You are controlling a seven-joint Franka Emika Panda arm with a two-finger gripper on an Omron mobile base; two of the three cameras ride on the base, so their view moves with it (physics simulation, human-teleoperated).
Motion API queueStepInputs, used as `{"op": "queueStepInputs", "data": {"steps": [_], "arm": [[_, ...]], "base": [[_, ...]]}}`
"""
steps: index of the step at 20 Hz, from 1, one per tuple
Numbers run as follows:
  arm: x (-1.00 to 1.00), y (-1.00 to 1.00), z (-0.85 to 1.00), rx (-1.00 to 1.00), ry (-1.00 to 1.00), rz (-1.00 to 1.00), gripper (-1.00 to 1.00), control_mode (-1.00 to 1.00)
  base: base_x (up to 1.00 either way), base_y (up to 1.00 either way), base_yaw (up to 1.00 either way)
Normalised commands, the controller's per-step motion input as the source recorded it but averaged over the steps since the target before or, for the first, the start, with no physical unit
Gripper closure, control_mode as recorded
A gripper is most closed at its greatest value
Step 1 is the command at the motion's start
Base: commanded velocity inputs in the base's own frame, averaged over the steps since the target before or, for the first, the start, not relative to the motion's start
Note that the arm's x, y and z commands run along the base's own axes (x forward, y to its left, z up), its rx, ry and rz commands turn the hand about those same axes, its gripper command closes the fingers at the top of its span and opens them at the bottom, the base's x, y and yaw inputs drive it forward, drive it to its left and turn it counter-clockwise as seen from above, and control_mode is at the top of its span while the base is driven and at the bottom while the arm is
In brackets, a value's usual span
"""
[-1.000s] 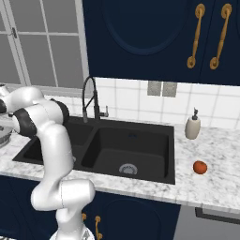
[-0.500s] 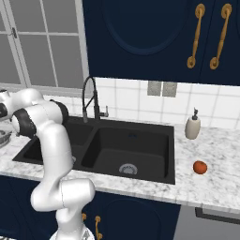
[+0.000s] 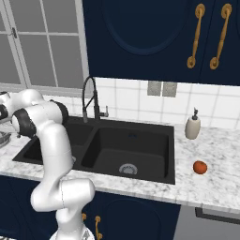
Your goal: Put the colander in the sink, put the orange in the colander, and turn on the sink faucet and pour water over the colander.
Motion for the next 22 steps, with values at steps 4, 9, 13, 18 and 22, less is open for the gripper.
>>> {"op": "queueStepInputs", "data": {"steps": [4,9,13,18,22], "arm": [[0.0,0.0,-0.02,0.0,0.0,0.0,1.0,-1.0],[0.0,0.0,0.0,0.0,0.0,0.0,1.0,-1.0],[0.0,0.0,0.0,0.0,0.0,0.0,1.0,-1.0],[-0.1,-0.12,0.07,0.01,0.0,-0.03,1.0,-1.0],[-0.26,-0.39,0.09,0.02,0.0,-0.16,1.0,-1.0]], "base": [[0.0,0.0,0.0],[0.0,0.0,0.0],[0.0,0.0,0.0],[0.0,0.0,0.0],[0.0,0.0,0.0]]}}
